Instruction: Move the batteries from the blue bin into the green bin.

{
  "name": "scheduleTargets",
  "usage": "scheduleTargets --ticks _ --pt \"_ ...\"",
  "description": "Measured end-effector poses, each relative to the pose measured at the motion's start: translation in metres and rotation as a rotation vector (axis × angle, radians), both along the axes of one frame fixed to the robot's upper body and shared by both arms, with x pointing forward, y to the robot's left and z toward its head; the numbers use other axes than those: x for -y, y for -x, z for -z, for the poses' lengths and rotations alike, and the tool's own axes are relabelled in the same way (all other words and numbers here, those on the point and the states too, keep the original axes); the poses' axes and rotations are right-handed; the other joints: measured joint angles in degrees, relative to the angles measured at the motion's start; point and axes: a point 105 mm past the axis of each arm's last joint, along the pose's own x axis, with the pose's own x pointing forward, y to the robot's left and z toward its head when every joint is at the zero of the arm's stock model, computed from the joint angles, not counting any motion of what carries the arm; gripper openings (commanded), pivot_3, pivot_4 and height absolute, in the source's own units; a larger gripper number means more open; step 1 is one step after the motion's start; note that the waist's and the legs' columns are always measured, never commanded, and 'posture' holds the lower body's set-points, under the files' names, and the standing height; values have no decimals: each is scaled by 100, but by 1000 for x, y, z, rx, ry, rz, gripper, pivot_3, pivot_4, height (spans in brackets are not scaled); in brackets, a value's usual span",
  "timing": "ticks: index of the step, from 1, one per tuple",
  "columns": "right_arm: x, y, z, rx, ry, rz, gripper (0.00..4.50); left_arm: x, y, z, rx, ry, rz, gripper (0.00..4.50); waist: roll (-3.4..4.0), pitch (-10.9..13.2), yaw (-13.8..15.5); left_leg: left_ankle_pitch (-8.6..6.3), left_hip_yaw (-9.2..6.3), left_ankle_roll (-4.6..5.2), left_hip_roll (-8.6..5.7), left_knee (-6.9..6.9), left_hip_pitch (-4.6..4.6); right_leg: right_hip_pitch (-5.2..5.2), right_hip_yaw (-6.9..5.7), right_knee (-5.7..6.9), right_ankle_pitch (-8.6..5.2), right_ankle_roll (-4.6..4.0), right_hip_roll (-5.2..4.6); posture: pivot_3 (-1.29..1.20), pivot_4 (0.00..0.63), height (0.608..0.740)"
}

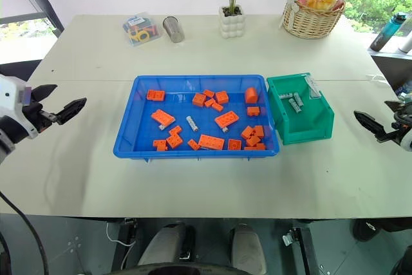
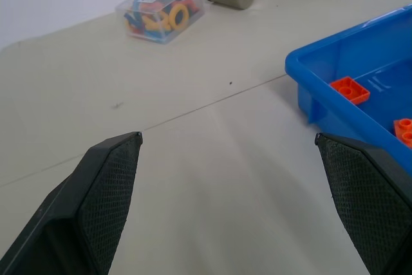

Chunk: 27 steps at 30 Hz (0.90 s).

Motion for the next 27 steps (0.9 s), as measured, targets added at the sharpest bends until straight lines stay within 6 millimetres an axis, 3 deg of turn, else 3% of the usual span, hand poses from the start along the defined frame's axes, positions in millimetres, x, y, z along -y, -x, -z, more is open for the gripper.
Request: scheduleTargets --ticks 14,20,24,27 --pt "1 0 0 -1 -8 20 4469 3 -5 -8 20 10 12 4500 0 0 -7 0 0 0 0 0 0 0 0 0 0 0 7 0 150 737" --pt "-5 -10 -15 41 -9 0 4469 10 -5 -7 21 35 39 4500 0 0 -9 0 1 0 0 1 0 -1 0 1 0 0 7 0 150 737" --pt "-30 -22 -32 54 -36 -111 4469 22 -3 -13 27 58 96 4500 1 0 -10 0 1 0 2 1 -1 -3 0 1 0 0 3 0 150 737" --pt "-80 -34 -54 60 -16 -307 4469 37 0 -16 12 57 189 4500 2 1 -27 0 2 0 4 2 -4 -8 0 2 0 0 1 0 150 737"
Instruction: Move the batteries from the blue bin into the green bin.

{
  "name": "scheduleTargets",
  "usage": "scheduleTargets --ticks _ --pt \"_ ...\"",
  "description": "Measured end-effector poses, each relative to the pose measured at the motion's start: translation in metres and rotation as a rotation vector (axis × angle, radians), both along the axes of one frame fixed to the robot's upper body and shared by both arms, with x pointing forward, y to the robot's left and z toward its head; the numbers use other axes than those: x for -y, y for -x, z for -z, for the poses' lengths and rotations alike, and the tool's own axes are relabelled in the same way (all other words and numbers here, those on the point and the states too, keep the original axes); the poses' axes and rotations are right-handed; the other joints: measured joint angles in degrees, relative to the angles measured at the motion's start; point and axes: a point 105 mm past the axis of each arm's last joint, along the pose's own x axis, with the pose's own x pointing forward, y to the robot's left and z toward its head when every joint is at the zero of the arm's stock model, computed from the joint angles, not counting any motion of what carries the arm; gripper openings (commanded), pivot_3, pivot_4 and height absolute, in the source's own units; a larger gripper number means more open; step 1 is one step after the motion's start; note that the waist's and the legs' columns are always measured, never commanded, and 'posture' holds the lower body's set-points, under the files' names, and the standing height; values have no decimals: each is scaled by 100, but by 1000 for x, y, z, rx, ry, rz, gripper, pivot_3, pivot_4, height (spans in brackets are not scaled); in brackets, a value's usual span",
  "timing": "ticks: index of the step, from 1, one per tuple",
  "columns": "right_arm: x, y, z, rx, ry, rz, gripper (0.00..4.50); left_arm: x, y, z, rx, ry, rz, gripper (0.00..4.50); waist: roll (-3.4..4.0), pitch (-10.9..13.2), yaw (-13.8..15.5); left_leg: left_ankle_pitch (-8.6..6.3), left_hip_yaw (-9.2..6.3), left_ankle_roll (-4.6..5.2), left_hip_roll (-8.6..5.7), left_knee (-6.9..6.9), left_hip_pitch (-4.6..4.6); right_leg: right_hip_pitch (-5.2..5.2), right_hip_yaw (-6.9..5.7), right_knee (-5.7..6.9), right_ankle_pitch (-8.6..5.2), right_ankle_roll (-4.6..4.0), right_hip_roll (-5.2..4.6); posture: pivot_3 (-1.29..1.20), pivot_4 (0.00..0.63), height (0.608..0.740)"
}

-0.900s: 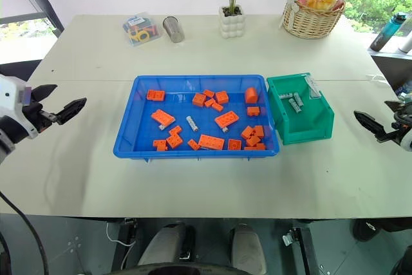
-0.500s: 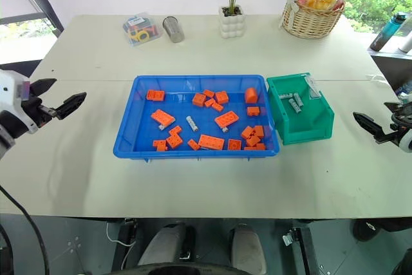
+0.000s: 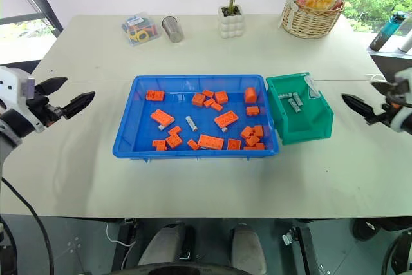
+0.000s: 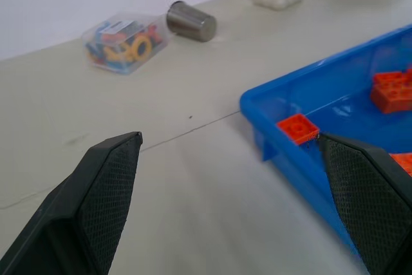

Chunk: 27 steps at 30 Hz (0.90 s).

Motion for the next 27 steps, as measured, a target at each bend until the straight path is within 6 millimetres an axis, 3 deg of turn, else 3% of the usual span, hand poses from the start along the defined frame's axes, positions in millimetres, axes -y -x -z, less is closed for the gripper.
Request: scheduleTargets --ticks 4,5,6,10,11,14,21,27 --pt "-86 -19 -25 26 1 -232 4469 18 5 -8 -12 -29 124 4500 0 0 -28 1 0 -2 9 0 -4 -10 0 2 0 0 5 0 150 737" --pt "-101 -21 -26 22 -2 -268 4469 21 5 -10 -10 -34 138 4500 0 0 -23 1 -1 -3 9 0 -6 -13 0 1 0 0 5 0 150 737" --pt "-129 -25 -25 0 -16 -320 4469 23 6 -12 -10 -45 157 4500 0 0 -20 1 -2 -3 9 -1 -11 -21 1 6 0 0 5 0 150 737" --pt "-202 -34 -8 -94 -35 -430 4469 26 11 -8 -50 -76 208 4500 -1 1 -8 1 -22 -3 -7 -2 -27 -37 -2 30 1 -1 5 0 150 737" --pt "-230 -34 0 -125 -34 -478 4469 28 13 -6 -62 -91 231 4500 -1 0 -18 1 -25 -3 -11 -3 -29 -54 -3 51 1 -1 7 0 150 737" --pt "-288 -28 21 -206 -18 -566 4469 26 20 2 -101 -142 259 4500 -1 1 -47 2 -32 -4 -22 -9 -32 -87 -4 109 1 -1 1 0 150 737" --pt "-368 -30 42 -314 0 -579 4469 20 28 9 -130 -156 267 4500 -1 1 -178 3 -44 -7 -24 -8 -34 -89 -10 116 1 -1 10 0 150 737" --pt "-377 -35 65 -381 56 -536 4469 19 33 10 -140 -167 276 4500 -1 0 -273 3 -61 -7 -29 -10 -33 -105 -10 123 1 -2 12 0 150 737"
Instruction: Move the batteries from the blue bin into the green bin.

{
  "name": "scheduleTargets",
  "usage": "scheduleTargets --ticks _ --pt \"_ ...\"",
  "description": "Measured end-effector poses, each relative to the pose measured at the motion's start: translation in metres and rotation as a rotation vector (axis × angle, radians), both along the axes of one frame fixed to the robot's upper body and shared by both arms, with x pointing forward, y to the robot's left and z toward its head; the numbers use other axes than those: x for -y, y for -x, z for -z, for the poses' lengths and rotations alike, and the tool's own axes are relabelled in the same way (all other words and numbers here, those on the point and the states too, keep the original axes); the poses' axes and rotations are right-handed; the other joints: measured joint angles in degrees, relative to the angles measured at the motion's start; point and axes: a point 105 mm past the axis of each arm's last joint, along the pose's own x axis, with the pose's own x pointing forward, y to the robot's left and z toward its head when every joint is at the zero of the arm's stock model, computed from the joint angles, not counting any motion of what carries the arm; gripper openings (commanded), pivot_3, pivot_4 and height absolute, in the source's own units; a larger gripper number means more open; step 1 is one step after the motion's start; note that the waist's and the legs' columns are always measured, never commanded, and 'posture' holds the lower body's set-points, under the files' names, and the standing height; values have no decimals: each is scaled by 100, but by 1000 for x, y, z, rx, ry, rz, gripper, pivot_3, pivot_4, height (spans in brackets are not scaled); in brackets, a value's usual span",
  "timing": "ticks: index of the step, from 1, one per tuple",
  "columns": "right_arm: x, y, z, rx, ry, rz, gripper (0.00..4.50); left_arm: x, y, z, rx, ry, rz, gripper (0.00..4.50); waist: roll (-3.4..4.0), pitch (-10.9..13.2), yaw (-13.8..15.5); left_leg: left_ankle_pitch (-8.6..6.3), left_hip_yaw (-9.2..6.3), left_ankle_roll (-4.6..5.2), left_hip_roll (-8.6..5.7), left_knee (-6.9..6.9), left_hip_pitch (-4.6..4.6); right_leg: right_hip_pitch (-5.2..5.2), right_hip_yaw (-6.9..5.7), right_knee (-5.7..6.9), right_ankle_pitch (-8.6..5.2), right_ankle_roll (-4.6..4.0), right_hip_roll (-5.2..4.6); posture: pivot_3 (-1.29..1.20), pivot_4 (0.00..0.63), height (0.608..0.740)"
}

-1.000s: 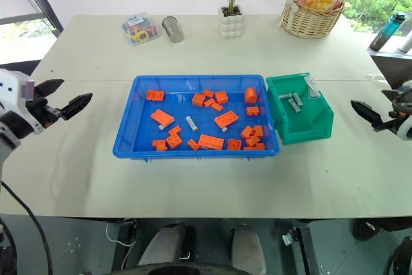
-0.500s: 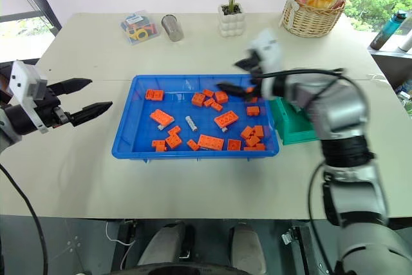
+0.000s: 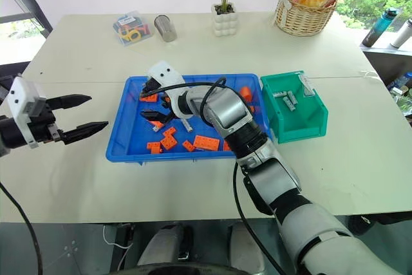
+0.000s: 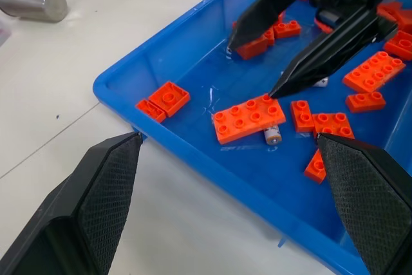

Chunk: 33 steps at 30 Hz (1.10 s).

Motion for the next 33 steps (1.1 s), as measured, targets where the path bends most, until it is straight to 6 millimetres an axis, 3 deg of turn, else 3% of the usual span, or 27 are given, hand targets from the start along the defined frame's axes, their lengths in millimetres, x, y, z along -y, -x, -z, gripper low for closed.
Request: scheduleTargets --ticks 7,17,20,25,33 --pt "-24 7 19 -22 39 -42 4469 3 0 -2 14 -6 2 4500 0 0 -229 2 -3 -5 2 -6 1 -27 1 79 0 0 -1 0 150 737" --pt "-36 4 39 -26 83 -51 4469 4 1 0 18 -7 -10 4500 1 1 -256 3 -10 -7 2 -8 2 -26 2 78 0 0 1 0 150 737" --pt "-36 1 42 -19 86 -46 3724 5 2 -1 22 -8 -13 4500 1 1 -256 3 -13 -7 1 -7 2 -25 2 73 0 0 1 0 150 737" --pt "-39 -1 39 -26 62 -47 1347 5 2 -1 26 -12 -14 4500 2 1 -262 3 -14 -8 2 -9 2 -26 2 73 0 0 2 0 150 737" --pt "-38 -2 37 -41 42 -36 1347 5 2 -2 31 -11 -18 4500 3 2 -260 3 -15 -8 1 -8 2 -26 2 74 0 0 2 0 150 737"
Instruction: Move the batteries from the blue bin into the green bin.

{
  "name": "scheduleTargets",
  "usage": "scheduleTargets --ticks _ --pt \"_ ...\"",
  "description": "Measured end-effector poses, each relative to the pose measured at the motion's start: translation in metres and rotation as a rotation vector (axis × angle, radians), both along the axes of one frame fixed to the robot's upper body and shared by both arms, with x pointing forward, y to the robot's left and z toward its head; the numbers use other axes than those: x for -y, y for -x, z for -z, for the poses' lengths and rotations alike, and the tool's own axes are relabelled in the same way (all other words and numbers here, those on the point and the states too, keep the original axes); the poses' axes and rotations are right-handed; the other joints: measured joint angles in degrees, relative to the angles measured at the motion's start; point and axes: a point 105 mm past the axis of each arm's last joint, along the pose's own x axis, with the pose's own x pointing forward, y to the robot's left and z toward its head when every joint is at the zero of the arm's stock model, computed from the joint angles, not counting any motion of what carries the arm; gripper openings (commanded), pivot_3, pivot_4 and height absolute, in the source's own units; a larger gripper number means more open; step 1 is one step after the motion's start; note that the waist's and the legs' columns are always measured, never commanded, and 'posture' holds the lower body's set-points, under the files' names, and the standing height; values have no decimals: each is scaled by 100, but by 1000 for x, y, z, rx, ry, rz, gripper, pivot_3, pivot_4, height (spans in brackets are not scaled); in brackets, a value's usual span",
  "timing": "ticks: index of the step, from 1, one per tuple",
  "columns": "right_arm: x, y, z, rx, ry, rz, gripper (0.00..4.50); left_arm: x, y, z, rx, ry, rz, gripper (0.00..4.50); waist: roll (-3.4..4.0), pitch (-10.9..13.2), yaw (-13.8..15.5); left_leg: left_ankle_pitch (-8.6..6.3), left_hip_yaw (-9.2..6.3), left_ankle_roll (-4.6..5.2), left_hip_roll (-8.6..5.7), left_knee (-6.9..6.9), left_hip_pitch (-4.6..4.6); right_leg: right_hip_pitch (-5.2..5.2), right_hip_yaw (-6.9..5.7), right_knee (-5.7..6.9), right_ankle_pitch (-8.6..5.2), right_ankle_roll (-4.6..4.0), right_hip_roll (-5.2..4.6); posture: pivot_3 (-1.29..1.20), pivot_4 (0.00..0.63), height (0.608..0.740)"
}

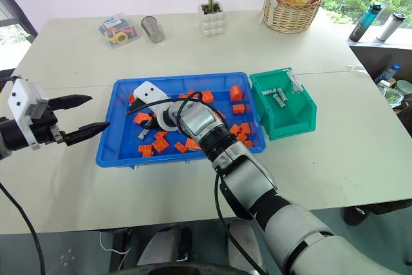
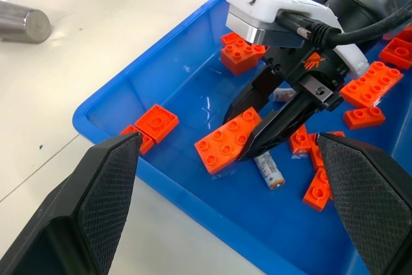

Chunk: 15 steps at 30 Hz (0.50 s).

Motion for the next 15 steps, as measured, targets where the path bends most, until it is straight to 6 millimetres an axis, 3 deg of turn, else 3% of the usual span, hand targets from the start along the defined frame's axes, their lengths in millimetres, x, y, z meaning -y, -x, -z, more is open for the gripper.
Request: scheduleTargets --ticks 4,7,12,15 --pt "2 -8 -11 31 -22 20 1347 0 -1 -1 4 2 -1 4500 1 1 -2 0 0 0 0 -1 0 0 0 0 0 0 0 0 150 737" --pt "10 -26 -24 111 -36 85 1347 1 -4 -4 13 7 3 4500 1 1 1 0 -1 0 -1 0 0 1 0 -1 0 0 1 0 150 737" --pt "21 -40 -26 148 -34 144 3581 2 -5 -6 21 10 7 4500 1 1 -27 1 -1 -1 -2 0 0 1 0 0 0 0 0 0 150 737" --pt "21 -40 -22 142 -24 137 3581 2 -5 -5 20 11 9 4500 1 1 -107 2 1 -3 -1 1 0 -3 0 3 0 0 1 0 150 737"
